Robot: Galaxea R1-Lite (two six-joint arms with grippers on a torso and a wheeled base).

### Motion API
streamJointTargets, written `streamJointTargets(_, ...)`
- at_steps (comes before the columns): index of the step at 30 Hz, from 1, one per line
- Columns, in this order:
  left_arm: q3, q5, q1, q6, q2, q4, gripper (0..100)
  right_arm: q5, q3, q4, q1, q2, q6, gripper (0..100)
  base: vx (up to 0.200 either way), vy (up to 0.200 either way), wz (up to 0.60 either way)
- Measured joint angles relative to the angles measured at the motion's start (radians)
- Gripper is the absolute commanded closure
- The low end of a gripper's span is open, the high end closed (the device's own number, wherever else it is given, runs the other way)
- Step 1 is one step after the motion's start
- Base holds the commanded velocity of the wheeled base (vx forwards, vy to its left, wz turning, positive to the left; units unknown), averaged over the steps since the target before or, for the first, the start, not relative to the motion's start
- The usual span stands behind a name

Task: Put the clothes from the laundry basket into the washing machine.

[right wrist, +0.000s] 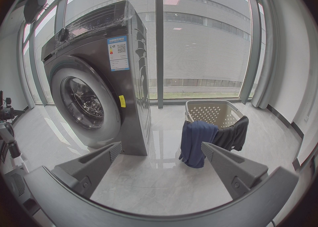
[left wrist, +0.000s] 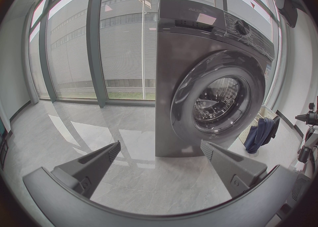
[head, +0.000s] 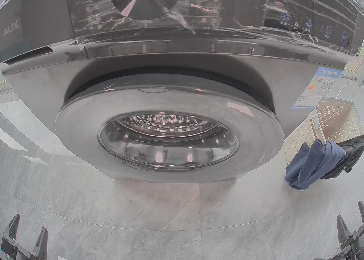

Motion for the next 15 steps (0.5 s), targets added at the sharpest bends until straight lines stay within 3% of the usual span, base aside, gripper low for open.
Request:
streamJointTargets(12,0.0,0.0,-0.001,0.0,0.0,0.0,0,0.0,0.0,-0.001,-0.001,0.0,0.0,0,0.0,0.0,0.0)
streamJointTargets(15,0.0,0.0,-0.001,0.0,0.0,0.0,0,0.0,0.0,-0.001,0.0,0.0,0.0,0,0.0,0.2,0.0)
